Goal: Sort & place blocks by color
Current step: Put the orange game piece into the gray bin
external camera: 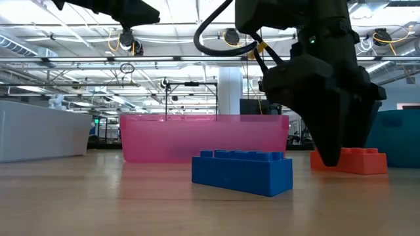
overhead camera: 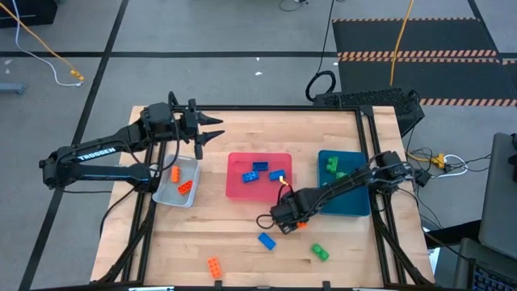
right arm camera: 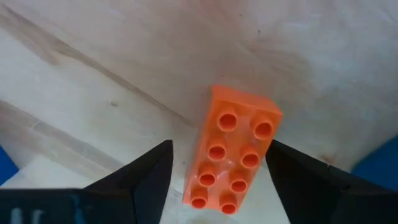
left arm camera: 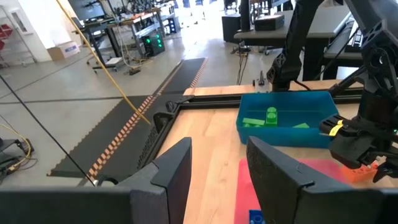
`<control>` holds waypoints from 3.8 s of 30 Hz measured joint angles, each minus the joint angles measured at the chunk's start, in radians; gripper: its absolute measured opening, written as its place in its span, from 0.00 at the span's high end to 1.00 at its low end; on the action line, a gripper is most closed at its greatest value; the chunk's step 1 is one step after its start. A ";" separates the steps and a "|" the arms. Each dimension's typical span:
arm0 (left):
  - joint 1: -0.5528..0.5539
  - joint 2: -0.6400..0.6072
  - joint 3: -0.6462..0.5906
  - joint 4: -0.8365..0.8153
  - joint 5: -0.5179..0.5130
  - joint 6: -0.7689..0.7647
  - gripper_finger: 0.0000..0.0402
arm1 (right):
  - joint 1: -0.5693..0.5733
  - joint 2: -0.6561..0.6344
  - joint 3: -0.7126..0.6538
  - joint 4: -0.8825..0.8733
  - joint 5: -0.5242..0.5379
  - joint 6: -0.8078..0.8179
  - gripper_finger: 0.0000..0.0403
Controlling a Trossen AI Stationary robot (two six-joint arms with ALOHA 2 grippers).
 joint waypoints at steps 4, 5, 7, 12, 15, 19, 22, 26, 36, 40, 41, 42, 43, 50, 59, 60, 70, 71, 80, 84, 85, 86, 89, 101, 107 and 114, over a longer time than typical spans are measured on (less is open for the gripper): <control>0.000 0.000 0.000 0.000 0.000 0.000 0.61 | 0.001 0.000 0.000 -0.019 0.011 -0.036 0.54; 0.000 0.000 0.000 0.000 0.000 0.000 0.61 | 0.001 0.000 0.000 -0.019 0.013 -0.045 0.59; 0.000 0.000 0.000 0.000 0.000 0.000 0.61 | 0.001 0.000 0.000 -0.018 0.012 -0.070 0.68; 0.000 0.000 0.000 -0.001 0.000 0.001 0.61 | 0.000 -0.015 0.000 0.002 -0.017 -0.138 0.68; 0.000 0.000 0.000 -0.004 0.000 0.006 0.61 | 0.000 -0.056 -0.001 0.043 -0.034 -0.173 0.68; -0.002 0.000 0.000 -0.005 0.000 0.017 0.61 | 0.000 -0.156 -0.001 0.136 0.045 -0.239 0.68; -0.002 0.000 0.000 0.006 0.023 0.018 0.61 | 0.000 -0.262 0.000 0.202 0.214 -0.334 0.68; -0.002 0.000 0.000 0.035 0.165 0.019 0.61 | 0.000 -0.400 0.000 0.307 0.514 -0.575 0.68; -0.084 0.014 0.001 0.060 0.297 0.101 0.61 | -0.064 -0.461 0.000 0.873 0.793 -1.418 0.68; -0.114 0.039 0.001 0.057 0.232 0.125 0.55 | -0.120 -0.412 0.000 1.008 0.682 -1.528 0.68; -0.121 0.050 0.001 0.056 0.208 0.128 0.53 | -0.135 -0.402 0.000 1.023 0.650 -1.533 0.68; -0.128 0.061 0.001 0.057 0.184 0.128 0.50 | -0.149 -0.393 0.000 1.038 0.618 -1.535 0.68; -0.131 0.071 0.001 0.058 0.161 0.129 0.47 | -0.163 -0.387 0.000 1.048 0.594 -1.536 0.68; -0.148 0.127 0.001 0.117 0.132 0.117 0.26 | -0.221 -0.339 -0.001 1.129 0.485 -1.556 0.68; -0.190 0.180 0.000 0.216 0.137 0.081 0.16 | -0.253 -0.324 -0.001 1.185 0.405 -1.574 0.68; -0.194 0.185 0.001 0.231 0.136 0.078 0.16 | -0.253 -0.324 -0.001 1.189 0.404 -1.574 0.68; -0.199 0.235 0.000 0.322 0.136 0.036 0.19 | -0.252 -0.323 -0.013 1.194 0.401 -1.555 0.68; -0.199 0.235 0.000 0.323 0.136 0.036 0.21 | -0.252 -0.323 -0.015 1.194 0.401 -1.552 0.68; -0.199 0.232 0.000 0.344 0.152 0.026 0.58 | -0.252 -0.325 -0.016 1.214 0.389 -1.551 0.68; -0.199 0.231 0.000 0.345 0.156 0.029 0.59 | -0.252 -0.325 -0.016 1.224 0.390 -1.548 0.67; -0.199 0.231 0.000 0.345 0.156 0.028 0.59 | -0.252 -0.325 -0.016 1.224 0.389 -1.549 0.65; -0.199 0.231 0.000 0.345 0.155 0.025 0.59 | -0.252 -0.325 -0.016 1.224 0.389 -1.549 0.64; -0.199 0.231 0.000 0.344 0.154 0.022 0.59 | -0.252 -0.325 -0.016 1.225 0.393 -1.552 0.62; -0.198 0.230 0.002 0.345 0.124 0.015 0.60 | -0.251 -0.323 -0.018 1.309 0.408 -1.565 0.58; -0.197 0.236 0.002 0.330 0.113 0.031 0.65 | -0.251 -0.321 -0.018 1.328 0.406 -1.563 0.56; -0.194 0.233 -0.001 0.284 0.030 0.045 0.65 | -0.236 -0.325 -0.014 1.377 0.401 -1.578 0.56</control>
